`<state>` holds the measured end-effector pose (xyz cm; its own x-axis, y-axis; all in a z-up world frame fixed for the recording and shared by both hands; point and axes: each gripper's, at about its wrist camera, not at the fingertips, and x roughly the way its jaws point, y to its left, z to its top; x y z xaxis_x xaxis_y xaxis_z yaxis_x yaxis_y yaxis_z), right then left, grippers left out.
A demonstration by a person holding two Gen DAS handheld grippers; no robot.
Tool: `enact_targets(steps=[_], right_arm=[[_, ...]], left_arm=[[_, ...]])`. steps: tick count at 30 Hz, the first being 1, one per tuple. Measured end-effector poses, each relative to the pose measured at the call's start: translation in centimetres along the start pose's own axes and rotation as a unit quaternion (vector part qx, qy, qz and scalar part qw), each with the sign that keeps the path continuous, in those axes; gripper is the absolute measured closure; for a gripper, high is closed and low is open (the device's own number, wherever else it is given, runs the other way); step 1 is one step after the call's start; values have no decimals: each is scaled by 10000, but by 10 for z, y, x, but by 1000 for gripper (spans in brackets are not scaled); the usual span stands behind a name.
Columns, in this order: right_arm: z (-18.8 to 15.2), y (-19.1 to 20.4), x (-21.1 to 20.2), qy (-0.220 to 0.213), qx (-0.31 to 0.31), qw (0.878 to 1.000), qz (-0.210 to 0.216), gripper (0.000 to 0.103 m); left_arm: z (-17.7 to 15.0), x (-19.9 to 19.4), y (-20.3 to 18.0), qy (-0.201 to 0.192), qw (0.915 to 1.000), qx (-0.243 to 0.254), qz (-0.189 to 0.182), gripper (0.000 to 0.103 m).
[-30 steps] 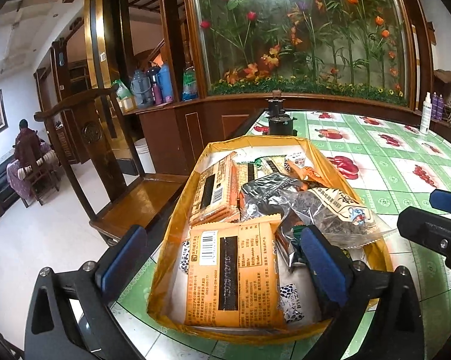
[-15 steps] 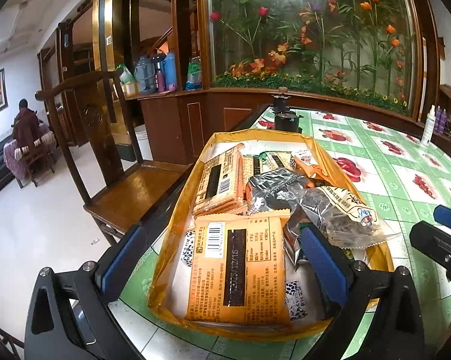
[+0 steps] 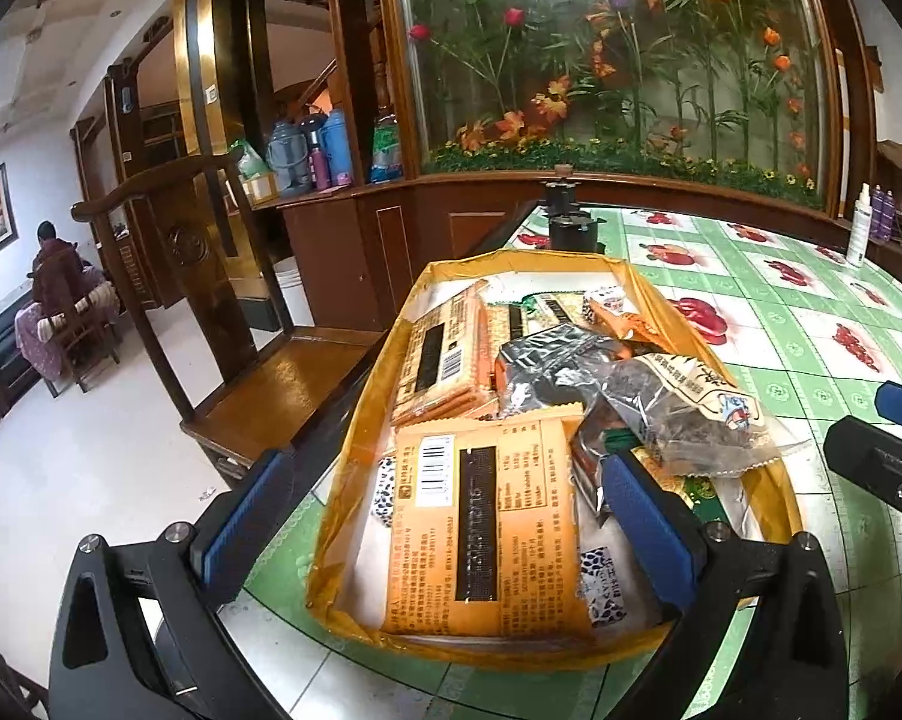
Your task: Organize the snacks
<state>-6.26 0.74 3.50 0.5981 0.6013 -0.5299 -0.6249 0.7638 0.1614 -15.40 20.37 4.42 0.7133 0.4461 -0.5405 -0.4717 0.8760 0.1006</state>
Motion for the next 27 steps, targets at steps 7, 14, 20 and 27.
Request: enact_targets(steps=[7, 14, 20, 27], right_arm=[[0, 4, 1, 10, -65, 10000, -21, 10], [-1, 3, 2, 29, -45, 10000, -32, 9], [-1, 0, 4, 57, -12, 10000, -48, 9], [-1, 0, 4, 59, -11, 10000, -52, 9]], left_arm=[[0, 4, 3, 145, 9998, -19, 113, 0], [-1, 5, 3, 197, 9997, 0, 157, 0], [-1, 6, 4, 274, 9995, 2, 179, 0], [-1, 5, 4, 272, 9995, -1, 187, 0]])
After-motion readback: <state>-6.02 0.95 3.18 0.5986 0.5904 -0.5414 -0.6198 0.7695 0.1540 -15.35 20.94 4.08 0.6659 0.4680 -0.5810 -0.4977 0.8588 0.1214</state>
